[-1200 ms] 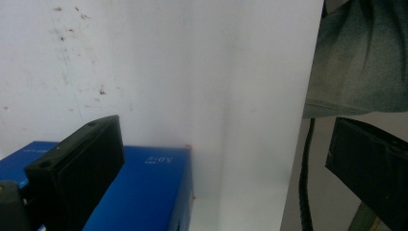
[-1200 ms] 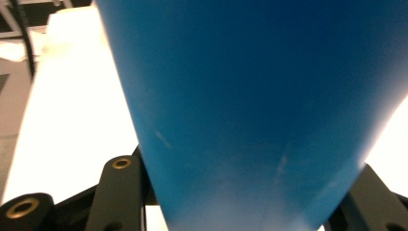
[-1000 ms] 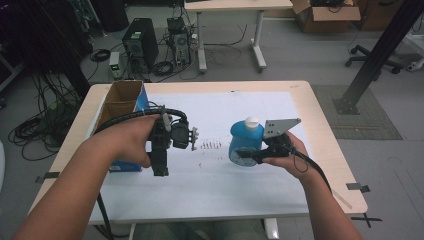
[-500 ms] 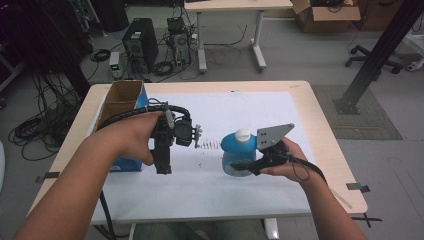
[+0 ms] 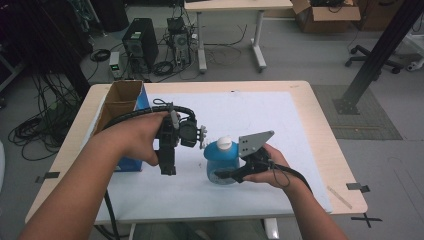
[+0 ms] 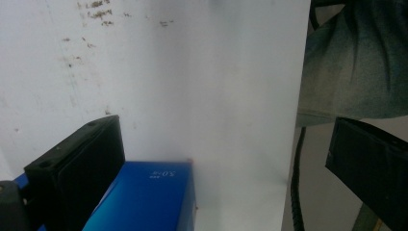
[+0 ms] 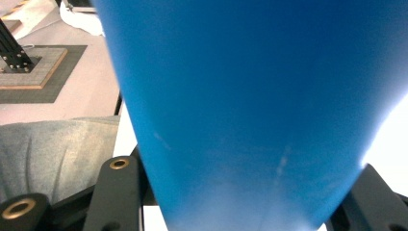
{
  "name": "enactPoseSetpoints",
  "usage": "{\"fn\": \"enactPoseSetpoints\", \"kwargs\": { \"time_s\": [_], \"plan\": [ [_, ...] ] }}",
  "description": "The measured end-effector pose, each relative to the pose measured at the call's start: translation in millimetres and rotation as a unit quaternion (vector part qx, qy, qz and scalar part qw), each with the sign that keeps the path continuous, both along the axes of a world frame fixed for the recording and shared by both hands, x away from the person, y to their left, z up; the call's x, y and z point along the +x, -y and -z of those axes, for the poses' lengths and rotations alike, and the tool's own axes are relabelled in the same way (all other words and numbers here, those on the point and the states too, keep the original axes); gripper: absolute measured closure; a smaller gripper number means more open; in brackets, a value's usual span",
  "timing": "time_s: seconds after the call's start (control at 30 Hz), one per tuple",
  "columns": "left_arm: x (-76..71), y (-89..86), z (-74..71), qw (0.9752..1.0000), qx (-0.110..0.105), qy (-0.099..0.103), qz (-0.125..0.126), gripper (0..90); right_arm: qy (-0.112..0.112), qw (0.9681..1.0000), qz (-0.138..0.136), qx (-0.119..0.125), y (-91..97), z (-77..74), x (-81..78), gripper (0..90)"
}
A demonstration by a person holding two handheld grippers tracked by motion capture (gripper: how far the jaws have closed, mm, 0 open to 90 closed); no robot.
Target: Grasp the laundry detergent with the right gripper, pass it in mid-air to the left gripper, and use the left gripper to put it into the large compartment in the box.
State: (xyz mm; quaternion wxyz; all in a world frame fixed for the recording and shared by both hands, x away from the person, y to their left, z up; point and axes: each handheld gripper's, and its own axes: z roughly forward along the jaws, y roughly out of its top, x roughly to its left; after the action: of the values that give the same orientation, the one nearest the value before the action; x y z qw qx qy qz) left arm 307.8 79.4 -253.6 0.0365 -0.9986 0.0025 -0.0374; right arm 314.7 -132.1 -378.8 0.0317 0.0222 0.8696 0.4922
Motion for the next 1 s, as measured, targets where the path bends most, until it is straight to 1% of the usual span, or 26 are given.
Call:
{"fn": "enactPoseSetpoints", "kwargs": {
  "time_s": [0.27, 0.37, 0.47, 0.5, 0.7, 0.83, 1.0],
  "plan": [
    [0.8, 3.4, 2.1, 1.0, -0.006, -0.003, 0.0, 0.2, -0.002, 1.0, -0.007, 0.004, -20.2, 7.0, -1.1, 45.4],
    [1.0, 5.0, 2.4, 1.0, -0.002, -0.005, 0.0, 0.2, -0.004, 1.0, -0.008, 0.001, -26.6, 9.9, -1.7, 45.3],
    [0.9, 5.7, 2.8, 1.0, -0.005, -0.007, -0.001, 0.2, -0.006, 0.9999, -0.008, 0.002, -30.4, 11.9, -1.3, 45.4],
    [1.2, 6.6, 2.9, 1.0, -0.004, -0.007, 0.001, 0.2, -0.007, 0.9999, -0.007, 0.003, -34.1, 13.6, -1.1, 45.3],
    [1.5, 9.5, 4.7, 0.9999, -0.004, -0.009, 0.004, 0.2, -0.009, 0.9999, -0.006, 0.006, -42.3, 17.4, -0.9, 45.3],
    [1.1, 10.4, 6.0, 0.9999, -0.01, -0.009, 0.002, 0.2, -0.01, 0.9999, -0.005, 0.007, -48.6, 19.0, -1.2, 45.2],
    [-0.2, 10.7, 9.1, 0.9998, -0.016, -0.011, 0.0, 0.2, -0.006, 0.9999, -0.007, 0.008, -56.0, 20.0, -2.3, 45.2]
  ]
}}
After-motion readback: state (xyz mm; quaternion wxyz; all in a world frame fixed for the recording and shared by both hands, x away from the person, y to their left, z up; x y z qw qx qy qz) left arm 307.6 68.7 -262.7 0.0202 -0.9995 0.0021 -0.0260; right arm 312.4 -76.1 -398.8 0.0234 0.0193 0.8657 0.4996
